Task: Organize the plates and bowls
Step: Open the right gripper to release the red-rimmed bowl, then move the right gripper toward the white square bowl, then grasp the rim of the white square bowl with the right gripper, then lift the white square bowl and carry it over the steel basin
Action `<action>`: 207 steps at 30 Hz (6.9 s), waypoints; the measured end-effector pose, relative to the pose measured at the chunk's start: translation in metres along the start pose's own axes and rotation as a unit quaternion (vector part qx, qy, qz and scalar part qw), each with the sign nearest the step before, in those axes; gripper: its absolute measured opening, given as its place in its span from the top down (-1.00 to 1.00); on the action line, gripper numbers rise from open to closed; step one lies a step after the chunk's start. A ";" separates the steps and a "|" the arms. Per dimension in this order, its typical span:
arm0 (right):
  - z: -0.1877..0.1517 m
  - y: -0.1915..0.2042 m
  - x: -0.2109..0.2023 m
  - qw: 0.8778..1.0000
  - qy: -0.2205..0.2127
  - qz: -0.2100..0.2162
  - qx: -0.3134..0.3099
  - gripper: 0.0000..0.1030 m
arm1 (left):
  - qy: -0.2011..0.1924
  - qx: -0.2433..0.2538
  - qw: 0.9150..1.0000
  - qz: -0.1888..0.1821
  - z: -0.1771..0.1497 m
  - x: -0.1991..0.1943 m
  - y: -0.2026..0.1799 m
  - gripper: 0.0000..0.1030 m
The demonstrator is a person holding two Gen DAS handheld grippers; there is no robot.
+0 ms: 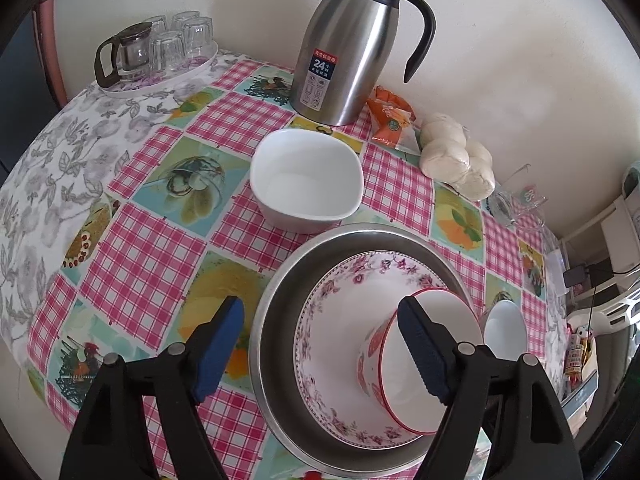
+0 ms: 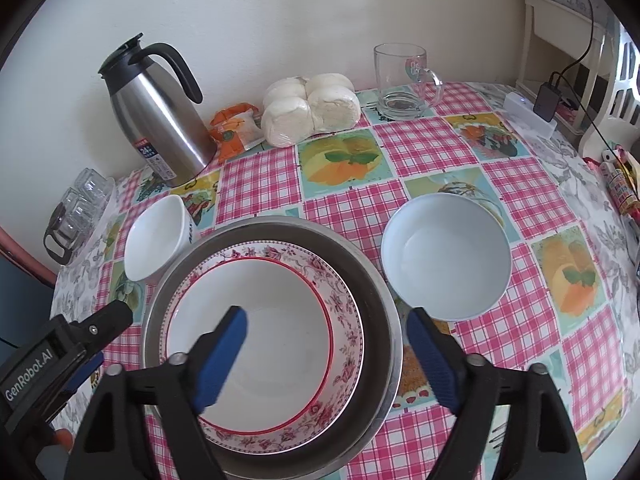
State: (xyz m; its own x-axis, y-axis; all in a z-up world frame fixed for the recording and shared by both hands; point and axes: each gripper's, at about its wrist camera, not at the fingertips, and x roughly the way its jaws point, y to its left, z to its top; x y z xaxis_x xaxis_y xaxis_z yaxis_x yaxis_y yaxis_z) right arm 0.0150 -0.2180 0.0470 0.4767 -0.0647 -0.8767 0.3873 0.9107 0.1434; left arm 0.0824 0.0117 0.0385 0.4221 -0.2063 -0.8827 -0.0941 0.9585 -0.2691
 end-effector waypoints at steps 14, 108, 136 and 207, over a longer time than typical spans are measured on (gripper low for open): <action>-0.002 0.003 0.003 1.000 0.000 0.002 -0.004 -1.00 | -0.020 -0.023 0.999 0.013 0.003 0.001 0.009 -0.86; 0.078 0.150 0.105 0.989 0.039 -0.050 -0.132 -0.72 | 0.003 -0.076 0.996 -0.049 0.108 0.089 0.089 -0.54; 0.075 0.178 0.153 0.983 0.096 -0.037 -0.150 0.55 | 0.035 -0.091 0.991 -0.089 0.106 0.139 0.086 0.68; 0.056 0.019 -0.046 0.995 -0.053 0.079 0.019 0.78 | -0.060 0.127 0.982 -0.128 0.046 -0.030 -0.085 0.70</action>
State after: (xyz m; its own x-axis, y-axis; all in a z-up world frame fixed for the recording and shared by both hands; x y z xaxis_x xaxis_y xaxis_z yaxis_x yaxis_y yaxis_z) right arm 0.0441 -0.2204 0.1158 0.6136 0.0334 -0.7889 0.3294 0.8972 0.2941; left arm 0.1192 -0.0545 0.1060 0.5067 -0.4367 -0.7434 0.2507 0.8996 -0.3576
